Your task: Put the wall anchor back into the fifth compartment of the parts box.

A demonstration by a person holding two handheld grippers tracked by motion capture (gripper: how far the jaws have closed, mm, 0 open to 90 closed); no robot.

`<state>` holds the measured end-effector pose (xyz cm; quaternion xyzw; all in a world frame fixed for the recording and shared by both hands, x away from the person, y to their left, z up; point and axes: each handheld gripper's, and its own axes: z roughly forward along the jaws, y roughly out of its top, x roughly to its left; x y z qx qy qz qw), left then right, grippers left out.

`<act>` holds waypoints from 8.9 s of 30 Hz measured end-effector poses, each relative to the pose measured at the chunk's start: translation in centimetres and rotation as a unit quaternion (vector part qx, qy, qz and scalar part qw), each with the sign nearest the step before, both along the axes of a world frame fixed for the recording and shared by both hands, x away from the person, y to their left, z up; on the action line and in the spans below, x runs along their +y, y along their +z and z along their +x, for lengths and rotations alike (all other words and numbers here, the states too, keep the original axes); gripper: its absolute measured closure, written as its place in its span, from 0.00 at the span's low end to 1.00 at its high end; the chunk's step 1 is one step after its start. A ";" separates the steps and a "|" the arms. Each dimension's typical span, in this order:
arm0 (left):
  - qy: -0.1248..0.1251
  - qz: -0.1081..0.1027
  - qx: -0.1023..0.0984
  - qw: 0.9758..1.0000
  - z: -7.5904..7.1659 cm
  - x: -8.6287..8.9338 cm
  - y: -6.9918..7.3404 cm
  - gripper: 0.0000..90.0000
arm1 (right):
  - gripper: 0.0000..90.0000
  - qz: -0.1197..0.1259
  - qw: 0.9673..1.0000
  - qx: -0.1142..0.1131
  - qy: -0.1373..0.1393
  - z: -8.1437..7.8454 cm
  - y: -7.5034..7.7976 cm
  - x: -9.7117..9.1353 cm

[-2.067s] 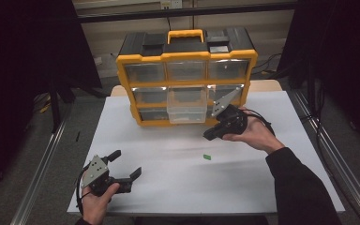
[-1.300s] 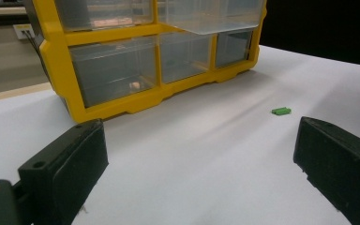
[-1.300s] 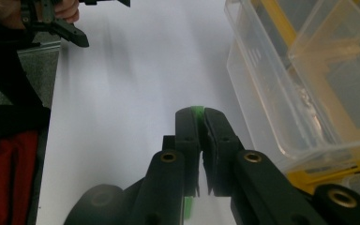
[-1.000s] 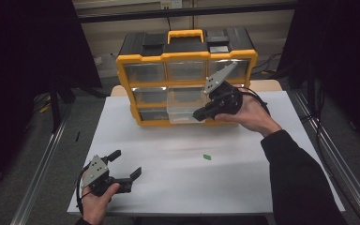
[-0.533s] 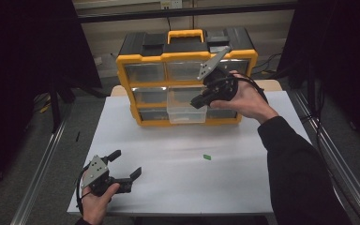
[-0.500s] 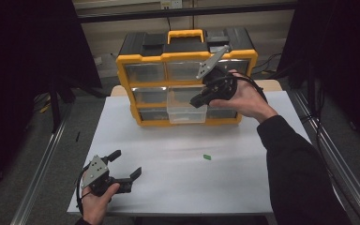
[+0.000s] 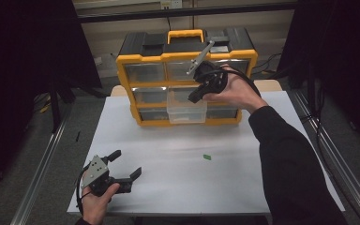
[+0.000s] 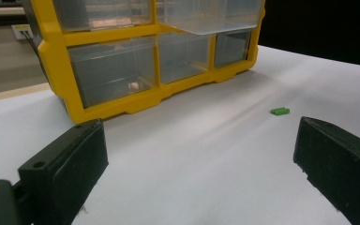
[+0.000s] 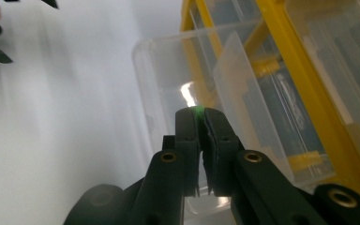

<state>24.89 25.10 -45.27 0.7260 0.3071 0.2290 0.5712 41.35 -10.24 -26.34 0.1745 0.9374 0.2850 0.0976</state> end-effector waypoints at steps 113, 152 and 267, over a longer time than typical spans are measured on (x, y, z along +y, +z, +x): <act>-0.001 0.002 0.001 1.000 -0.1 -0.1 0.0 0.03 | 0.37 -0.014 0.999 0.010 -0.035 1.0 1.2 1.0; -0.002 0.011 -0.002 1.000 0.0 -0.1 0.0 0.03 | 0.11 -0.004 0.998 0.014 -0.056 -2.8 -3.2 -5.4; -0.005 0.007 0.004 1.000 0.0 -0.1 0.0 0.03 | 0.91 -0.163 0.974 0.156 0.026 -5.4 -17.8 0.0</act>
